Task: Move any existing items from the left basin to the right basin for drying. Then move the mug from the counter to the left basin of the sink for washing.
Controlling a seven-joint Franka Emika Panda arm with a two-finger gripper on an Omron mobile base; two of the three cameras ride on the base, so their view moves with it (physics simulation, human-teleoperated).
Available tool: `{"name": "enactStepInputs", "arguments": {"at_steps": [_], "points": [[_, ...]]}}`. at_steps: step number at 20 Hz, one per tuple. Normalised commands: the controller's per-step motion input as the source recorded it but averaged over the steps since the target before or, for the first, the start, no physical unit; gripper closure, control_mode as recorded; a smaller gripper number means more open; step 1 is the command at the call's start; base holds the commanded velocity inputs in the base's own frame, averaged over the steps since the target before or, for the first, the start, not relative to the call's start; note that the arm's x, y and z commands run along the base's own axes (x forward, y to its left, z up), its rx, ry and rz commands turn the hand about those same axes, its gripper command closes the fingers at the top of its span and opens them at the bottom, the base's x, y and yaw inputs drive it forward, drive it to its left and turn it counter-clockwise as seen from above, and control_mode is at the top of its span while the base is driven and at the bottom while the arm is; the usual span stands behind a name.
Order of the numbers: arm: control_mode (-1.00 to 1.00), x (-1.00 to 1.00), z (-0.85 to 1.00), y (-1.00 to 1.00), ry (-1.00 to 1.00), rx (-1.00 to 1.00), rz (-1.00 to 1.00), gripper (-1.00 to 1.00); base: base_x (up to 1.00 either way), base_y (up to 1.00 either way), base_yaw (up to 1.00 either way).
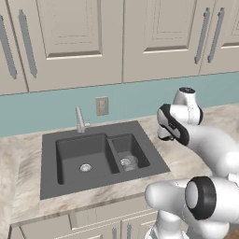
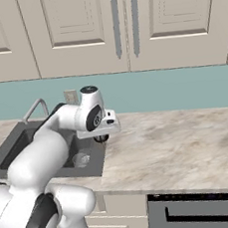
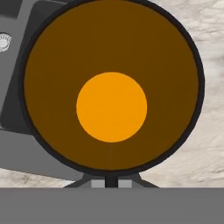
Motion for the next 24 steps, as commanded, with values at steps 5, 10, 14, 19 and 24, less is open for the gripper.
{"name": "enactStepInputs", "arguments": {"at_steps": [5, 10, 14, 19, 24], "points": [[-1.0, -0.23, 0.01, 0.68, 0.0, -0.01, 0.08, 1.0, 0.0, 0.0, 0.0], [-1.0, -0.19, 0.0, 0.73, 0.0, -0.01, 0.1, 1.0, 0.0, 0.0, 0.0], [-1.0, -0.12, 0.0, 0.73, 0.0, -0.01, 0.12, 1.0, 0.0, 0.0, 0.0], [-1.0, -0.04, 0.0, 0.7, 0.0, 0.0, 0.13, 1.0, 0.0, 0.0, 0.0], [-1.0, 0.0, 0.0, 0.66, 0.0, 0.0, 0.15, 1.0, 0.0, 0.0, 0.0]]}}
